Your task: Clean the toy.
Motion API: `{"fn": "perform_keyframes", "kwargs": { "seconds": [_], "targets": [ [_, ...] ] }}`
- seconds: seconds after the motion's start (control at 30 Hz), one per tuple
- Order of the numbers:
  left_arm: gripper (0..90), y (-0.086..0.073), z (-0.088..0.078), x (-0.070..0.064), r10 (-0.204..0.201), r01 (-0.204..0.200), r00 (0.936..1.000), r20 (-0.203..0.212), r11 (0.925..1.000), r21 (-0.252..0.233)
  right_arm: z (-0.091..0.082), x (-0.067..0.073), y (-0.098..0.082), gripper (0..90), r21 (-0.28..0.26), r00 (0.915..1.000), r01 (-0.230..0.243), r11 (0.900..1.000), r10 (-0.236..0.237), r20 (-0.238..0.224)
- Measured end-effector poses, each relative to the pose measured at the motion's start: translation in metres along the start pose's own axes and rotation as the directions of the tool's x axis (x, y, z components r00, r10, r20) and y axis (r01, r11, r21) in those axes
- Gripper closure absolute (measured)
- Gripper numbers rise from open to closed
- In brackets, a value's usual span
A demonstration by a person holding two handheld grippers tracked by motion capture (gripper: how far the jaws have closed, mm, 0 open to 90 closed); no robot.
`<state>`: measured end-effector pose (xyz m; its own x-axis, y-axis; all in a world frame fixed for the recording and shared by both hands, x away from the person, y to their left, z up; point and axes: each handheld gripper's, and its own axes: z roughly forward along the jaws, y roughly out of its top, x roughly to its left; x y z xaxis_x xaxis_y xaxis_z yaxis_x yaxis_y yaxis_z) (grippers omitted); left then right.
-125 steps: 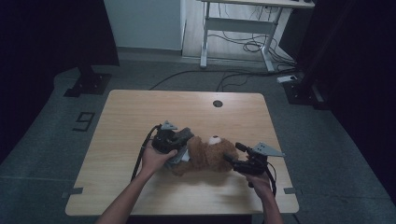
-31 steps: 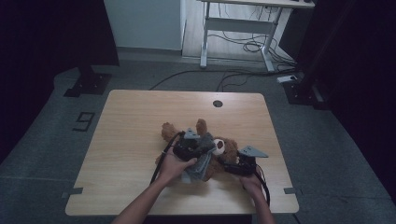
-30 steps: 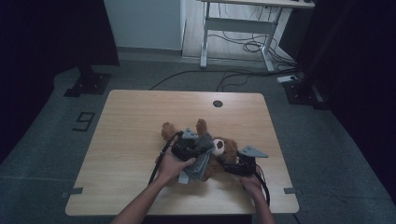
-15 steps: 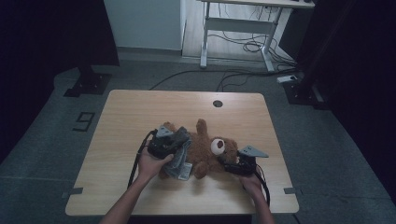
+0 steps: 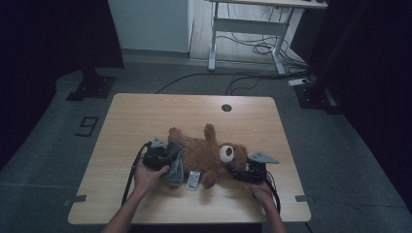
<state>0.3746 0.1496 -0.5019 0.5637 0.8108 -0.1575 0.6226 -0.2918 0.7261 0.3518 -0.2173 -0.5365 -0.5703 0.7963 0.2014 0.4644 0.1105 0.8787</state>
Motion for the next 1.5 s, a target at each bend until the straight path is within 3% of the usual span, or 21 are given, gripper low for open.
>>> {"fn": "perform_keyframes", "kwargs": {
  "seconds": [0.17, 0.3, 0.43, 0.53, 0.67, 0.83, 1.17, 1.27, 1.33, 1.5],
  "targets": [
    [76.3, -0.008, 0.006, 0.007, -0.029, 0.029, 0.9996, 0.005, 0.999, 0.034, -0.003, 0.0, -0.001, 16.3, 0.029, 0.9998, -0.016, 0.999, 0.016, -0.006],
    [76.2, -0.01, 0.002, 0.008, -0.048, 0.048, 0.998, 0.041, 0.9988, 0.01, -0.003, -0.001, -0.002, 14.7, 0.066, 0.9984, -0.052, 0.996, 0.054, -0.02],
    [76.4, -0.011, -0.004, 0.002, -0.031, 0.032, 0.9977, 0.06, 0.9994, -0.01, -0.004, -0.003, -0.005, 15.9, 0.114, 0.995, -0.084, 0.99, 0.089, -0.046],
    [76.6, -0.013, -0.004, 0.0, -0.024, 0.025, 0.998, 0.059, 0.9996, -0.015, -0.004, -0.002, -0.005, 22.6, 0.097, 0.9971, -0.047, 0.994, 0.052, -0.056],
    [76.6, -0.011, -0.002, 0.004, -0.037, 0.039, 0.9966, 0.073, 0.999, -0.02, 0.003, 0.002, -0.002, 29.4, 0.061, 0.9997, 0.008, 0.998, -0.007, -0.023],
    [76.7, 0.005, 0.007, 0.016, -0.058, 0.059, 0.9971, 0.049, 0.9982, -0.014, 0.019, 0.001, 0.006, 32.1, 0.035, 0.9989, 0.044, 0.998, -0.045, 0.014],
    [76.6, 0.035, 0.033, 0.032, -0.068, 0.068, 0.9974, 0.023, 0.9977, -0.002, 0.045, -0.028, 0.021, 30.2, -0.01, 0.9996, 0.011, 1.0, -0.011, 0.024],
    [76.6, 0.039, 0.037, 0.033, -0.069, 0.069, 0.9974, 0.017, 0.9976, -0.001, 0.05, -0.034, 0.026, 29.8, -0.016, 0.9988, 0.025, 1.0, -0.024, 0.042],
    [76.6, 0.041, 0.038, 0.034, -0.072, 0.072, 0.9973, 0.015, 0.9974, -0.002, 0.052, -0.039, 0.027, 28.9, -0.015, 0.9993, 0.008, 1.0, -0.008, 0.036],
    [76.2, 0.04, 0.037, 0.034, -0.065, 0.065, 0.9979, 0.007, 0.9979, -0.001, 0.052, -0.039, 0.031, 24.2, -0.01, 0.9992, 0.011, 1.0, -0.01, 0.039]
  ]
}}
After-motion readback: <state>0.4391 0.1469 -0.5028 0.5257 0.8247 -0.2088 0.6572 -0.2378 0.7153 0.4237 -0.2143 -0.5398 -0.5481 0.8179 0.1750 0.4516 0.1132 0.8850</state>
